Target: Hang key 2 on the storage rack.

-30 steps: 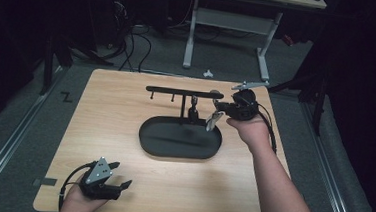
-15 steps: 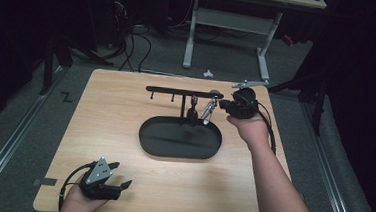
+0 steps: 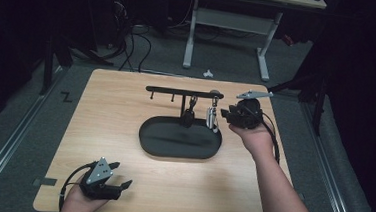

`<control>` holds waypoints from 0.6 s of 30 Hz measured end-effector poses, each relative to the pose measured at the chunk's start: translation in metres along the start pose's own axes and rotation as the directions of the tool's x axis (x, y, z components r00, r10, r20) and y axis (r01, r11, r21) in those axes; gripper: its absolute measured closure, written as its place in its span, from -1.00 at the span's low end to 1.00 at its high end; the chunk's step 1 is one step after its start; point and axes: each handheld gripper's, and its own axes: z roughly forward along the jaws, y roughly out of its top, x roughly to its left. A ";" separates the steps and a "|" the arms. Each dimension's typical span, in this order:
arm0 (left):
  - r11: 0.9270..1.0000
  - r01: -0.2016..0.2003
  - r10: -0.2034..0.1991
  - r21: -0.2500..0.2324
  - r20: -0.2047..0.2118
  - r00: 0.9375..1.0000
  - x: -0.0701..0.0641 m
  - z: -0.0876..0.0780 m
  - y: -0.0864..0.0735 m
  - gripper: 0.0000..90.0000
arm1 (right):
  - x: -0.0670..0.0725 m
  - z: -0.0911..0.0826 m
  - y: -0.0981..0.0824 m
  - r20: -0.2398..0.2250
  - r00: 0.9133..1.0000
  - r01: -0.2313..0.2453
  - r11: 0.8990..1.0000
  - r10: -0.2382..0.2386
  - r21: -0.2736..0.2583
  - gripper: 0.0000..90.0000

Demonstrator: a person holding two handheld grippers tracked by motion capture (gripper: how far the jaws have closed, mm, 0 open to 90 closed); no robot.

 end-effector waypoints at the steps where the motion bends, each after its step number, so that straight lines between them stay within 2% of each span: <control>1: 1.000 0.001 -0.001 0.000 -0.001 1.000 0.000 0.000 0.000 -0.45 | 0.000 0.000 -0.002 0.003 1.000 0.005 1.000 -0.005 0.007 0.27; 3: 1.000 0.000 0.000 0.003 -0.001 1.000 0.000 0.001 0.000 -0.45 | 0.000 -0.001 -0.009 0.013 1.000 0.014 1.000 -0.015 0.027 0.10; 5: 1.000 0.002 -0.002 0.002 -0.002 1.000 0.001 0.001 -0.001 -0.45 | -0.001 -0.002 -0.014 -0.001 1.000 0.017 1.000 -0.017 0.020 0.05; 8: 1.000 0.007 -0.007 0.000 -0.001 1.000 0.001 0.001 -0.001 -0.45 | 0.000 -0.002 -0.019 -0.001 1.000 0.015 1.000 -0.015 0.018 -0.02; 10: 1.000 0.008 -0.008 0.000 -0.003 1.000 0.001 0.001 -0.001 -0.45 | 0.001 -0.003 -0.025 0.013 0.999 0.033 0.999 -0.033 0.012 -0.09; 11: 1.000 0.007 -0.007 0.002 -0.003 1.000 0.001 0.001 -0.001 -0.45 | 0.002 -0.003 -0.032 0.017 1.000 0.021 1.000 -0.021 0.003 -0.20; 12: 1.000 0.007 -0.007 0.002 -0.003 1.000 0.001 0.001 -0.001 -0.45 | 0.002 -0.003 -0.032 0.017 1.000 0.021 1.000 -0.021 0.003 -0.20; 13: 1.000 0.009 -0.009 0.002 -0.005 1.000 0.001 0.002 -0.002 -0.45 | 0.003 -0.003 -0.040 0.018 1.000 0.017 1.000 -0.018 0.011 -0.26; 18: 1.000 0.010 -0.010 0.006 -0.002 1.000 0.001 0.002 -0.002 -0.45 | 0.003 -0.003 -0.056 0.009 1.000 -0.006 1.000 0.005 0.010 -0.32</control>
